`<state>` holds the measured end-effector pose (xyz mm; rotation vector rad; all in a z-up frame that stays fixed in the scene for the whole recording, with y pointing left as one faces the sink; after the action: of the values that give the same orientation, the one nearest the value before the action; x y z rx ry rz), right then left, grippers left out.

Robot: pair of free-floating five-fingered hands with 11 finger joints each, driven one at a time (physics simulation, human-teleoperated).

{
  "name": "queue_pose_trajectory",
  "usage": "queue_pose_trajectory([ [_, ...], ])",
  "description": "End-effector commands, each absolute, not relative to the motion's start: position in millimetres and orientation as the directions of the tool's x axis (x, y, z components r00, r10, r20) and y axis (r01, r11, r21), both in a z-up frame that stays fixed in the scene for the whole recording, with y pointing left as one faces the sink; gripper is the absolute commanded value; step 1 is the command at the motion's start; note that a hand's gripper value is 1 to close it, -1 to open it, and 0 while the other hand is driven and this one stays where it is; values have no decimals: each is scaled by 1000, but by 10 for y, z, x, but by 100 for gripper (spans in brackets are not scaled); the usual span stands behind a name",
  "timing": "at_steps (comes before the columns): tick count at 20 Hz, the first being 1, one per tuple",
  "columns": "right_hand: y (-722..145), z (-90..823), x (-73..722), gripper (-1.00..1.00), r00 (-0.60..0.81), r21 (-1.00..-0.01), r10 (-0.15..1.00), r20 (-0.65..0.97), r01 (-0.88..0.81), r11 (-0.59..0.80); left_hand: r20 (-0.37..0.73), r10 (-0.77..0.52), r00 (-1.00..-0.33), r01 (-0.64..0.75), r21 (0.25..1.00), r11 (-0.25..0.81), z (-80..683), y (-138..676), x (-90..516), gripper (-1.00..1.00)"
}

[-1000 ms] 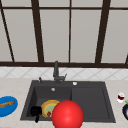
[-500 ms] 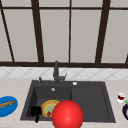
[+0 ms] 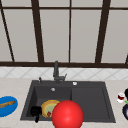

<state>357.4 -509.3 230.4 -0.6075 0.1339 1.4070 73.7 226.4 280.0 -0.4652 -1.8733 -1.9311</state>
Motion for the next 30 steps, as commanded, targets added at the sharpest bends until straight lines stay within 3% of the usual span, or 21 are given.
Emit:
queue_pose_trajectory([
  [1, -5070, 2304, 3364, -100, 213, -372, 926, -311, -924, 88, 505, -59, -861, 507, 862, -14, 2800, 2264, 737, 0],
  [6, -5227, 2127, 3219, -100, 221, -484, 950, -222, -870, 90, 505, -59, -861, 507, 862, -14, 2800, 2264, 737, 0],
  [10, -5238, 2141, 3238, -100, 242, -520, 959, -151, -844, 131, 505, -59, -861, 507, 862, -14, 2800, 2264, 737, 0],
  [16, -5389, 2161, 3099, -100, 207, -562, 969, -134, -821, 98, 505, -59, -861, 507, 862, -14, 2800, 2264, 737, 0],
  [18, -5423, 2165, 3040, -100, 214, -643, 968, -128, -762, 83, 505, -59, -861, 507, 862, -14, 2800, 2264, 737, 0],
  [30, -5638, 1856, 3304, -100, 283, -818, 956, -79, -566, 100, 505, -59, -861, 507, 862, -14, 2800, 2264, 737, 0],
])
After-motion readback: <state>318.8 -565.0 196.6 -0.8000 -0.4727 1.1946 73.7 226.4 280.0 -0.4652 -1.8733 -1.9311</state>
